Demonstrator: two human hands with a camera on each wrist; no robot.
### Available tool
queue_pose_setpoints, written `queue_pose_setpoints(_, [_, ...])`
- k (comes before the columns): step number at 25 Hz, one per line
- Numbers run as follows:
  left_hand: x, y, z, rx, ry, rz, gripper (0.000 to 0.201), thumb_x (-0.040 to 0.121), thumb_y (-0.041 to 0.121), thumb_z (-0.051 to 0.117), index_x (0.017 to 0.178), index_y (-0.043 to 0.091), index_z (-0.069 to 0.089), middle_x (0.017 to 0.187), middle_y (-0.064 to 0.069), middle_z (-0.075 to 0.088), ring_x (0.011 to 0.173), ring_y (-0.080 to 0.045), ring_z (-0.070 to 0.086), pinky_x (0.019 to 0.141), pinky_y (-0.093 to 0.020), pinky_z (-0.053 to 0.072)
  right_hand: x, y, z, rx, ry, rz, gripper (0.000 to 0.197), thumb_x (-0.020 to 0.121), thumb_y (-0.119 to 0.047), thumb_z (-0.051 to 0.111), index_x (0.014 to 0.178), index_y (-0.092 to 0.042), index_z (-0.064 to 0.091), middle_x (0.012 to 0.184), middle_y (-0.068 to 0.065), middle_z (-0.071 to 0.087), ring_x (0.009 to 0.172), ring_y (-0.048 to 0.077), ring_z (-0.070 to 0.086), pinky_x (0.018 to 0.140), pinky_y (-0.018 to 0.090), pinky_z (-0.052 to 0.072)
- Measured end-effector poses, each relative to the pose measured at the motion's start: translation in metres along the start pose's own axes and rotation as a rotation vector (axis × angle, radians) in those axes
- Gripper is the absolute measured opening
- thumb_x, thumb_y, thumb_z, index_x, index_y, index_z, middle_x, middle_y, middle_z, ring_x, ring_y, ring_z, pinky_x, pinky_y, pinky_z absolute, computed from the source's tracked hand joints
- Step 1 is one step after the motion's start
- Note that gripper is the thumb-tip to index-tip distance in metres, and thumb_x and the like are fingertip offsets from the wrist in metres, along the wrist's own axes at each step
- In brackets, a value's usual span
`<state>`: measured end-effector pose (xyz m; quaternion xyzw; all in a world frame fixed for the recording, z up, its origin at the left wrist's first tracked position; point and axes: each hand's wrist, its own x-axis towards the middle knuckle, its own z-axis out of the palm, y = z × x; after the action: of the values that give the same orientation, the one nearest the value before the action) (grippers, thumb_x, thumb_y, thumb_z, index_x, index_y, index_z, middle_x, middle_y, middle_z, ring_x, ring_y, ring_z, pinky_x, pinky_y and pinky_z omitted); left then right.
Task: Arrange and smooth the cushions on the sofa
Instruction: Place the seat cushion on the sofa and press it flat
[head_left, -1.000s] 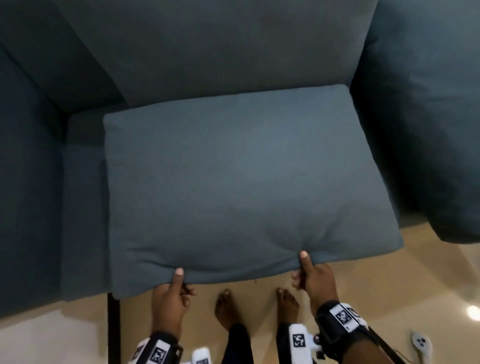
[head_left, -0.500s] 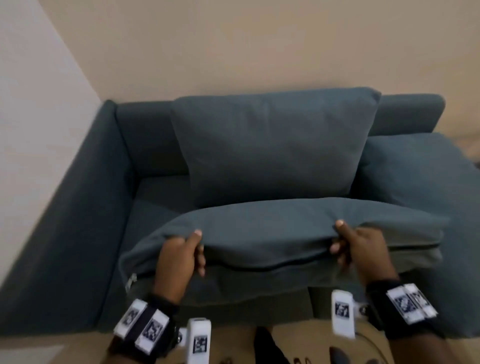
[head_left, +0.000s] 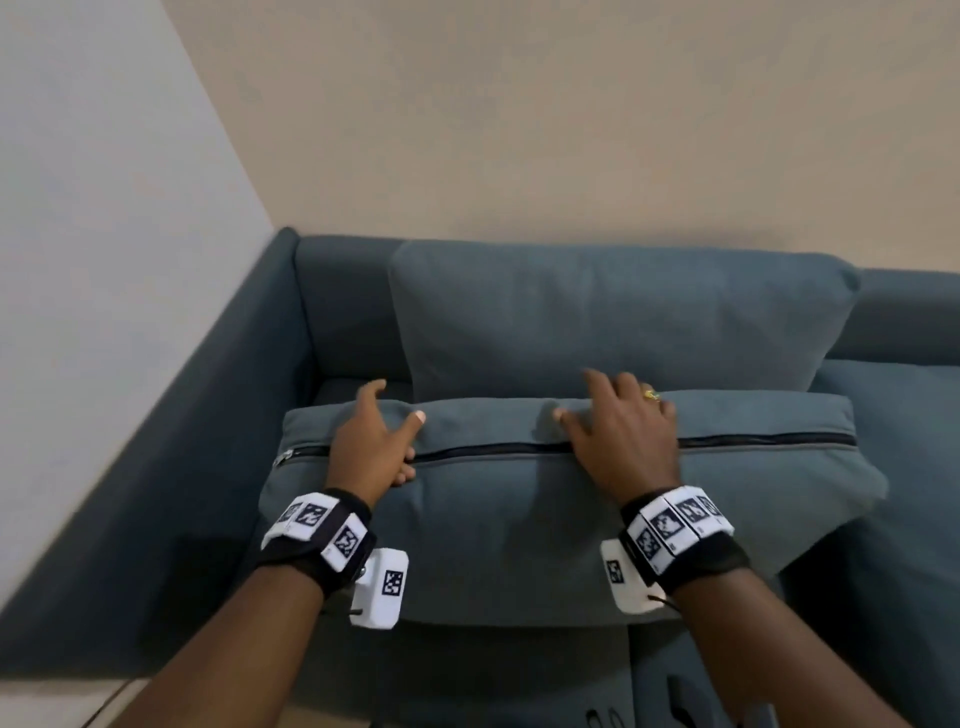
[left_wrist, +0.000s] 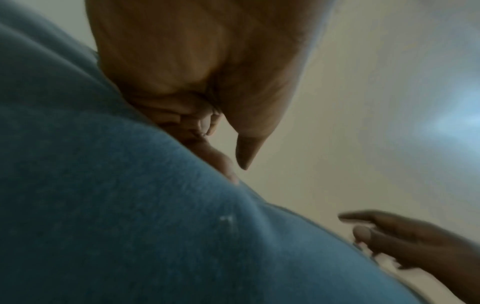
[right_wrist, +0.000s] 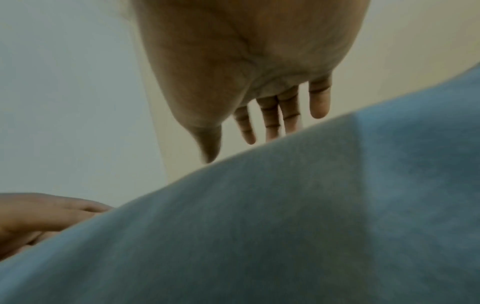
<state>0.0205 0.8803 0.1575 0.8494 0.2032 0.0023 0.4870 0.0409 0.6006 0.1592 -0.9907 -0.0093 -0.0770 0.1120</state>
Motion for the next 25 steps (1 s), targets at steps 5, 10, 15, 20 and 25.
queue_pose_setpoints(5, [0.025, -0.007, -0.013, 1.076, 0.037, 0.306, 0.047, 0.096, 0.058, 0.044, 0.122, 0.026, 0.068, 0.113, -0.008, 0.065, 0.103, -0.029, 0.062, 0.085, -0.043, 0.049, 0.016, -0.022, 0.044, -0.058, -0.351, -0.113, 0.075, 0.095, -0.074, 0.017, 0.157, -0.033, 0.024, 0.162, -0.005, 0.035, 0.151, 0.019, 0.027, 0.123, 0.058, 0.007])
queue_pose_setpoints(10, [0.050, -0.074, -0.088, 0.602, 0.049, 0.087, 0.045, 0.099, 0.061, 0.041, 0.137, 0.040, 0.054, 0.152, -0.009, 0.044, 0.142, -0.030, 0.038, 0.114, -0.050, 0.026, 0.006, -0.030, 0.038, -0.079, -0.335, 0.044, 0.095, 0.087, -0.081, 0.002, 0.161, -0.023, 0.018, 0.169, -0.004, 0.019, 0.156, 0.015, 0.010, 0.125, 0.055, 0.002])
queue_pose_setpoints(15, [0.038, -0.104, -0.095, -0.244, -0.041, -0.023, 0.071, 0.091, 0.053, 0.060, 0.153, 0.028, 0.035, 0.148, 0.000, 0.049, 0.136, -0.018, 0.047, 0.114, -0.033, 0.033, -0.019, -0.141, 0.050, -0.086, -0.306, -0.125, 0.093, 0.085, -0.078, 0.001, 0.161, -0.027, 0.014, 0.171, 0.002, 0.005, 0.157, 0.021, -0.003, 0.122, 0.060, -0.007])
queue_pose_setpoints(20, [0.040, -0.120, -0.102, -0.219, -0.055, -0.025, 0.046, 0.087, 0.039, 0.071, 0.128, 0.023, 0.058, 0.113, 0.011, 0.068, 0.103, 0.000, 0.063, 0.093, -0.024, 0.050, -0.044, -0.240, 0.075, -0.119, -0.438, -0.434, 0.066, 0.102, -0.056, 0.031, 0.160, -0.035, 0.007, 0.170, 0.001, -0.009, 0.156, 0.034, -0.007, 0.121, 0.067, 0.002])
queue_pose_setpoints(25, [0.039, -0.125, -0.107, -0.140, -0.040, 0.063, 0.035, 0.094, 0.024, 0.069, 0.127, 0.018, 0.059, 0.105, 0.014, 0.064, 0.090, 0.002, 0.061, 0.075, -0.010, 0.040, -0.012, -0.264, 0.018, -0.067, -0.315, -0.544, 0.077, 0.103, -0.042, 0.048, 0.161, -0.031, -0.001, 0.167, 0.000, -0.019, 0.154, 0.026, -0.018, 0.124, 0.061, 0.007])
